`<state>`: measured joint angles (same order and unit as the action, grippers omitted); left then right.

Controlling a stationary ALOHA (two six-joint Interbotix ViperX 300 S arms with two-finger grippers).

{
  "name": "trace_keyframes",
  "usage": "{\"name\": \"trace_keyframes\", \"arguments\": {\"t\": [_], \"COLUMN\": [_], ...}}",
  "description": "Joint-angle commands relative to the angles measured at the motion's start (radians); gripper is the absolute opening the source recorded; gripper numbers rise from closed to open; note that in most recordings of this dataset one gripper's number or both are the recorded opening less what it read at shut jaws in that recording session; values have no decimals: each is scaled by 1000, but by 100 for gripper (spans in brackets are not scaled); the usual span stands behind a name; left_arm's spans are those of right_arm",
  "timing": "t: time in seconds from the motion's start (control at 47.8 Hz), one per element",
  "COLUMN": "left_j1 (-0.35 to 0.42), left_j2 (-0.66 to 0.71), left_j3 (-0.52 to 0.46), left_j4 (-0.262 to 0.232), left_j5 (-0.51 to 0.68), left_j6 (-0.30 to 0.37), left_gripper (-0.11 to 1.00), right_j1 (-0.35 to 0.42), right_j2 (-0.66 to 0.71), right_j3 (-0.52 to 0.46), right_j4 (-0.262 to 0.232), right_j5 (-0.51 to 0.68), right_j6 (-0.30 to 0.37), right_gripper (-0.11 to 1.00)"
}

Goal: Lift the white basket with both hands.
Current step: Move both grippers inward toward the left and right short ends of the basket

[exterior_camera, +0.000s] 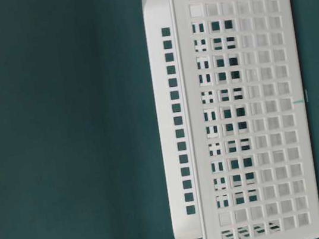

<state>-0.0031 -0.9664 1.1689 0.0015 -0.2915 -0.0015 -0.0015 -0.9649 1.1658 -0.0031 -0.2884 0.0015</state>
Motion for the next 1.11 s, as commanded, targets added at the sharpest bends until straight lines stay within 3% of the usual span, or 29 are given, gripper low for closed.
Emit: {"name": "trace_keyframes", "arguments": {"t": [0.0, 0.105, 0.209, 0.44, 0.586, 0.733, 1.089], "left_j1": [11, 23, 38, 95, 164, 199, 210], "left_j2": [8, 5, 5, 5, 5, 15, 143], "left_j3": [-26, -46, -60, -117, -175, -227, -319], "left_j4": [14, 14, 14, 14, 14, 17, 17], "left_j5": [14, 41, 75, 160, 267, 374, 684], "left_j6": [-52, -132, -224, -390, -560, -781, -1091], "left_gripper": [14, 6, -4, -5, -5, -5, -5], "right_j1": [-3, -15, -37, -186, -298, -371, -416], "right_j2": [-6, -23, -35, -2, 71, 138, 322], "right_j3": [-6, -11, -20, -140, -265, -318, -385], "right_j4": [11, 58, 150, 245, 253, 253, 252], "right_j5": [-14, -5, 54, 449, 739, 865, 1034], "right_j6": [9, 35, 109, 298, 483, 627, 788], "right_gripper": [14, 5, 0, -1, -1, -1, -1]}}
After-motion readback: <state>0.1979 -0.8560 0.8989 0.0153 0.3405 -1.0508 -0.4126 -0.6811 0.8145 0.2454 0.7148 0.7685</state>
